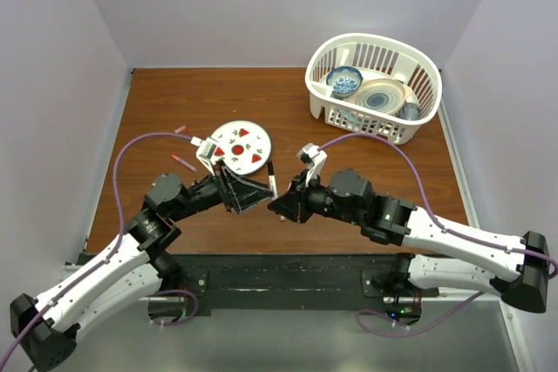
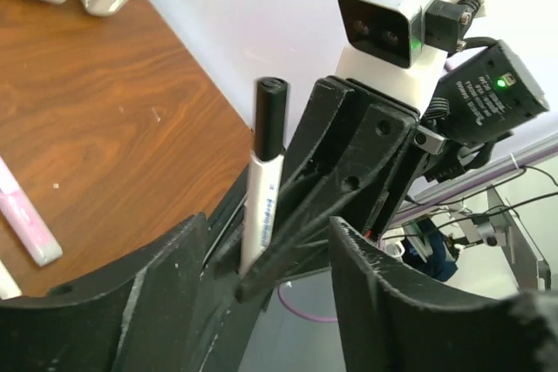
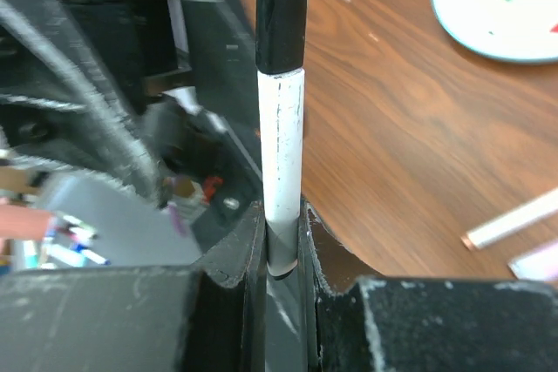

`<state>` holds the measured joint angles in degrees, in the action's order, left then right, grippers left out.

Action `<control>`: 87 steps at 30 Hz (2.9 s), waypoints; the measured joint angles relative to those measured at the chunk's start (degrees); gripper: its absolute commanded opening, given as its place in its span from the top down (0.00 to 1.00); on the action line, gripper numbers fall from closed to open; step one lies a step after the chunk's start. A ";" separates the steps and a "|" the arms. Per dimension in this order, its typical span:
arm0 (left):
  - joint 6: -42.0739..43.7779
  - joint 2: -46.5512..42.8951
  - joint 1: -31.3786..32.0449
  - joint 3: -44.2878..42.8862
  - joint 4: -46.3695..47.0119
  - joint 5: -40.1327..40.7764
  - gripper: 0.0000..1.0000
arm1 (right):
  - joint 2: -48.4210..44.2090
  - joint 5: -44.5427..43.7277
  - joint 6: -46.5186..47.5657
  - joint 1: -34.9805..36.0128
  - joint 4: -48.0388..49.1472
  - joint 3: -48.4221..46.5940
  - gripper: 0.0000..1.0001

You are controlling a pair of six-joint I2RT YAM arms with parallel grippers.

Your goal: Insert the pens into the pen caps

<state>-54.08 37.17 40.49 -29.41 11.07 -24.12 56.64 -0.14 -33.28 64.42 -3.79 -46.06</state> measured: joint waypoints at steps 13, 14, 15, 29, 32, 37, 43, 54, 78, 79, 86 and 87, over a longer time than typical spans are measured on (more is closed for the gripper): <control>4.37 2.51 0.04 -8.07 1.11 -1.77 0.28 | -5.05 12.11 -2.08 0.02 5.90 1.25 1.00; 4.61 2.75 0.04 -8.61 1.25 -1.90 0.28 | -5.20 12.94 -2.21 0.02 6.03 1.36 1.00; 5.25 3.19 0.04 -9.64 1.33 -1.99 0.28 | -5.31 13.49 -2.36 0.02 6.10 1.42 1.00; 5.64 5.70 0.04 -11.67 5.49 -2.38 0.42 | -7.67 16.72 -3.43 0.02 6.88 2.05 1.00; 5.25 6.27 0.04 -11.67 6.47 -2.86 0.63 | -7.65 17.20 -3.67 0.02 6.88 2.12 1.00; 4.35 6.64 0.04 -11.54 9.77 -5.09 1.00 | -7.63 17.55 -4.17 0.00 6.91 2.58 1.00; -1.84 5.51 -0.37 -4.09 22.43 -7.17 1.00 | -7.63 17.64 -4.68 0.20 5.99 2.69 1.00; -4.94 1.73 -0.59 0.44 27.96 -9.66 1.00 | -4.87 16.06 -3.54 0.66 1.57 -3.39 1.00; 9.90 1.88 0.42 -16.76 -3.72 -2.29 0.32 | -3.17 13.79 -0.11 -0.20 2.19 -7.85 1.00; 10.27 2.47 0.42 -17.79 -3.76 -1.92 0.32 | -3.21 14.32 -0.13 -0.20 2.16 -7.69 1.00; 10.80 5.88 0.42 -20.39 -2.60 -1.62 0.31 | -4.11 16.26 -0.15 -0.20 2.19 -7.34 1.00; 10.75 6.38 0.42 -20.39 -2.19 -1.68 0.33 | -4.26 16.37 -0.15 -0.20 2.21 -7.28 1.00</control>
<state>-43.33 43.55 40.91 -49.80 8.88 -25.80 52.38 16.23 -33.43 64.23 -1.58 -53.34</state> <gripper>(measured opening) 0.684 0.155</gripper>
